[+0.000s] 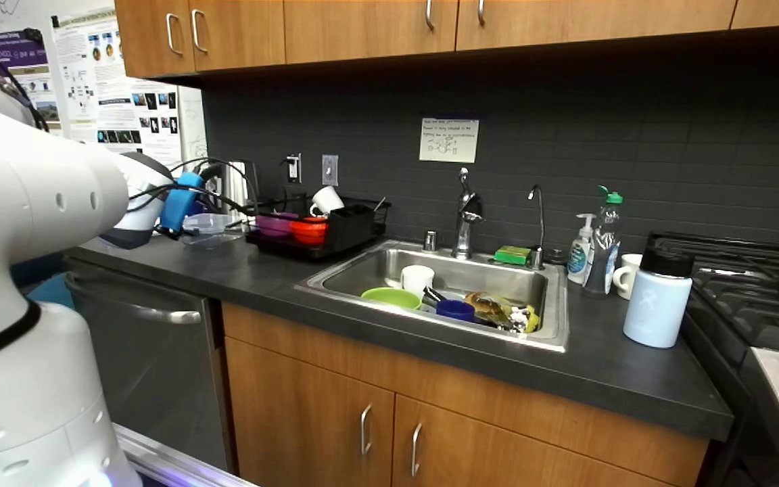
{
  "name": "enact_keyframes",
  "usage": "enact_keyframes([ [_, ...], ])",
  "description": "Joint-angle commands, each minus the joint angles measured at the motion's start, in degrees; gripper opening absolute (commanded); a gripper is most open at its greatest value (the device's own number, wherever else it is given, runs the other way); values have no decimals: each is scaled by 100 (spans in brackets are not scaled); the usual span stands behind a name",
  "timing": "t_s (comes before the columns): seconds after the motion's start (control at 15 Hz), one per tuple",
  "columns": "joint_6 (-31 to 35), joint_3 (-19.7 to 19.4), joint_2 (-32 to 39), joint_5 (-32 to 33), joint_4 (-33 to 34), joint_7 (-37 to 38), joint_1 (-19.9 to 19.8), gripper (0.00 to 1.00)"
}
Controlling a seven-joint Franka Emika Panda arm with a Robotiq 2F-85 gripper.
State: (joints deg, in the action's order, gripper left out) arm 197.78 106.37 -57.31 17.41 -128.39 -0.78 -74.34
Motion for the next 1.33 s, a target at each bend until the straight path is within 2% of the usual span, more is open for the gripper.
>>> enact_keyframes([
  [0.0, 30, 44, 243, 8, -53, -362, 55, 100],
  [0.4, 32, 117, 317, 33, -80, -437, 78, 100],
  [1.27, 39, 390, 254, 22, 112, -467, -227, 100],
])
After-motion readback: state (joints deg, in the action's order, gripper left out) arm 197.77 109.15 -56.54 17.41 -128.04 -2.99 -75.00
